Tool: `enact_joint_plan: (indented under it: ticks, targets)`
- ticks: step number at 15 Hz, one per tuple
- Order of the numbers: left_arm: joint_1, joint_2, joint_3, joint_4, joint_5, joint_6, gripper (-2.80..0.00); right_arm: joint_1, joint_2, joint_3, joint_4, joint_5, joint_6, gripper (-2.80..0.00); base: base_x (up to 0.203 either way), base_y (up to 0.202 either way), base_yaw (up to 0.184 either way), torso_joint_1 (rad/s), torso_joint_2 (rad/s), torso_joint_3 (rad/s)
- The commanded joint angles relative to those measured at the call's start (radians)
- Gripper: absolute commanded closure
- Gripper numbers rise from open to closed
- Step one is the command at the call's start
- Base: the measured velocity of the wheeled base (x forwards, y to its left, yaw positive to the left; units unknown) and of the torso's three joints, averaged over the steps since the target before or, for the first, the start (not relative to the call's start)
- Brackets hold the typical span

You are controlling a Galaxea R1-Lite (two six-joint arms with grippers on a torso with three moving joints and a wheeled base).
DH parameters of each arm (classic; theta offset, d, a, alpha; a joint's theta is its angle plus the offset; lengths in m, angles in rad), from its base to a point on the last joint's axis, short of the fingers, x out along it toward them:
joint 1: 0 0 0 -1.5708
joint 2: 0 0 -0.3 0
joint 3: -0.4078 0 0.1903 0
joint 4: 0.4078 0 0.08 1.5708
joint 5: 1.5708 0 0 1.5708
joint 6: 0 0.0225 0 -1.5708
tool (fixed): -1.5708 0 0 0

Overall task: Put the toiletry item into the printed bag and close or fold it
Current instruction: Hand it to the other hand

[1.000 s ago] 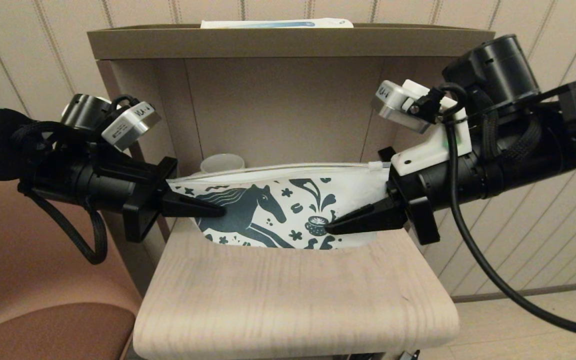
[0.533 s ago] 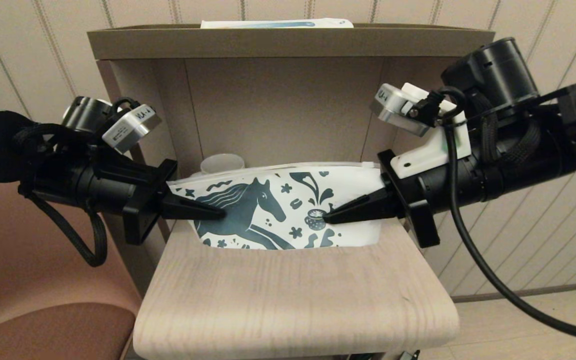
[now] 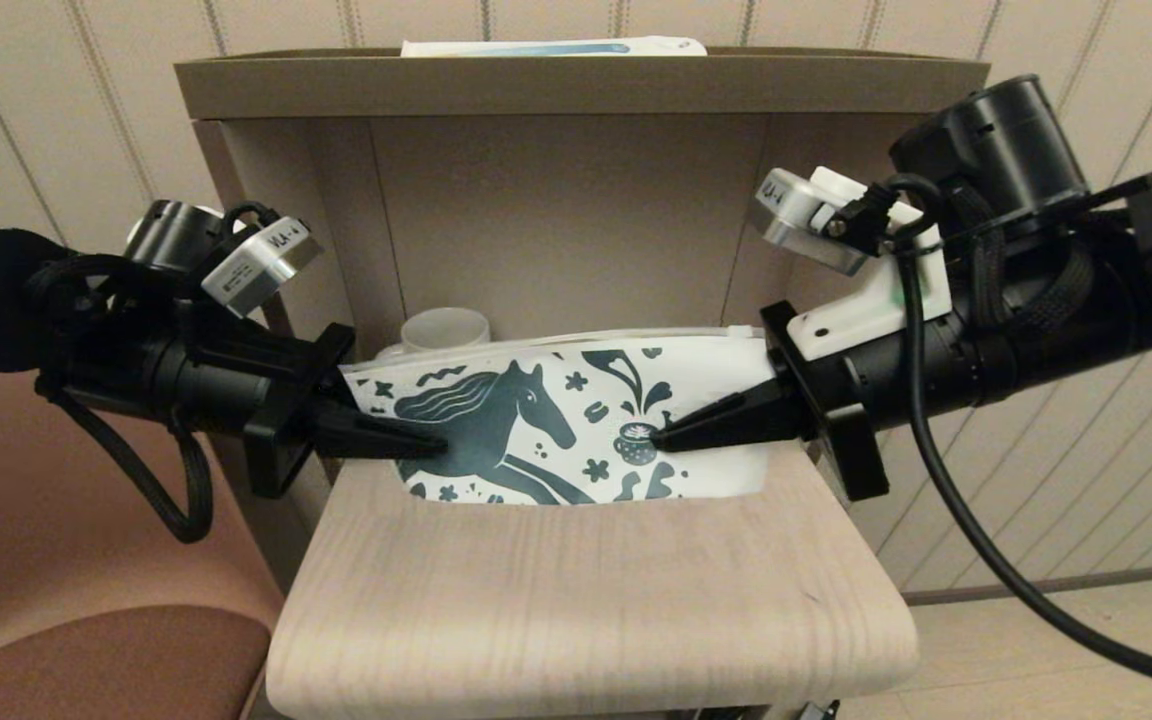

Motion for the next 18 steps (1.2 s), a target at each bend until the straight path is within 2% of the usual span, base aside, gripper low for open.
enact_joint_plan:
  ticks: [1,8,14,15,18]
  targets:
    - [0.000,-0.005,-0.007,0.007,-0.007,0.002,-2.80,0.002,-0.002,0.000,0.002,0.005,-0.003,0.00,0.000,0.000,0.000,0.000,0.00,0.000]
    - [0.015,-0.025,-0.023,0.007,-0.050,-0.007,-2.80,0.002,-0.041,0.064,0.011,0.002,0.000,0.00,0.000,0.000,0.000,0.000,0.00,0.000]
    - [0.026,-0.051,-0.040,0.042,-0.071,-0.013,-2.80,0.073,-0.051,0.156,0.004,-0.049,0.024,0.00,0.000,0.000,0.000,0.000,0.00,0.000]
    - [0.027,-0.054,-0.040,0.042,-0.071,-0.014,0.00,0.080,-0.050,0.154,0.005,-0.057,0.028,0.00,0.000,0.000,0.000,0.000,0.00,0.000]
    - [0.033,-0.073,-0.026,0.044,-0.073,-0.014,0.00,0.100,-0.041,0.157,0.006,-0.095,0.046,0.00,0.000,0.000,0.000,0.000,0.00,0.000]
